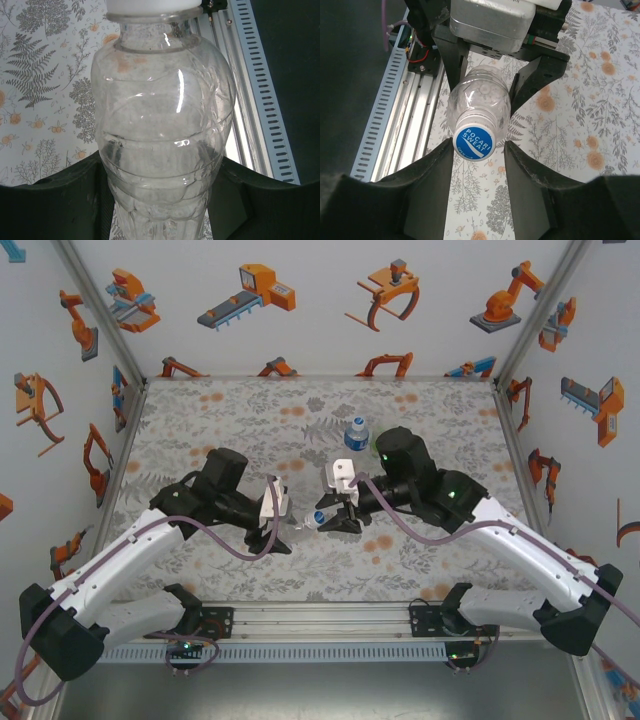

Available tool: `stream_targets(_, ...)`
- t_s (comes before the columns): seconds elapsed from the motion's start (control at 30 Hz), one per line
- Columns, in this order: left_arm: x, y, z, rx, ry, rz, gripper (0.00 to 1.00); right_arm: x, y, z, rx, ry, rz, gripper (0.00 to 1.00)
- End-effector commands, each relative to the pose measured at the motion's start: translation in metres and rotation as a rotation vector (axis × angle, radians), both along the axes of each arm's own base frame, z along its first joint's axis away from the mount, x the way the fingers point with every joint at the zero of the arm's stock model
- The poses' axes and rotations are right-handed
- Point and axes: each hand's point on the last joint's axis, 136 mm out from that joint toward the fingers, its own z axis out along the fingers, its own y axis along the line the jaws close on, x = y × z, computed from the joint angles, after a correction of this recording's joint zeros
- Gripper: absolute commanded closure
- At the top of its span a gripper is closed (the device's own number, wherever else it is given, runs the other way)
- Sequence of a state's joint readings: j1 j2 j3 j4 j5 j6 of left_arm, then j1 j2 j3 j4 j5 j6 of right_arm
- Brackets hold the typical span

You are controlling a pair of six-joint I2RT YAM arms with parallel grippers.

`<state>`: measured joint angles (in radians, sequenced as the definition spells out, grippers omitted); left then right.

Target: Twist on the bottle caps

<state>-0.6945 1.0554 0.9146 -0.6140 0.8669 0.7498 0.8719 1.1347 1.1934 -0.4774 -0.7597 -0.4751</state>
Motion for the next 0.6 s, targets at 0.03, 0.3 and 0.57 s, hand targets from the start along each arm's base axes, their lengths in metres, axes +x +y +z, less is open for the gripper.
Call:
stream_targets(0.03, -0.006, -0.0021, 0.0129, -0.036, -0.01, -0.044, 1.0, -0.0039, 0.0037, 0.0104, 0.055, -0.029, 0.032, 0.54)
stream_targets(0.3, -0.0045, -0.0022, 0.0116, -0.029, -0.009, -0.036, 1.0, -0.0085, 0.0063, 0.0126, 0.073, -0.014, 0.05, 0.55)
stream_targets(0.57, -0.0018, -0.0015, 0.0106, -0.019, -0.018, -0.022, 1.0, -0.0044, 0.0068, 0.0099, 0.063, 0.039, 0.004, 0.75)
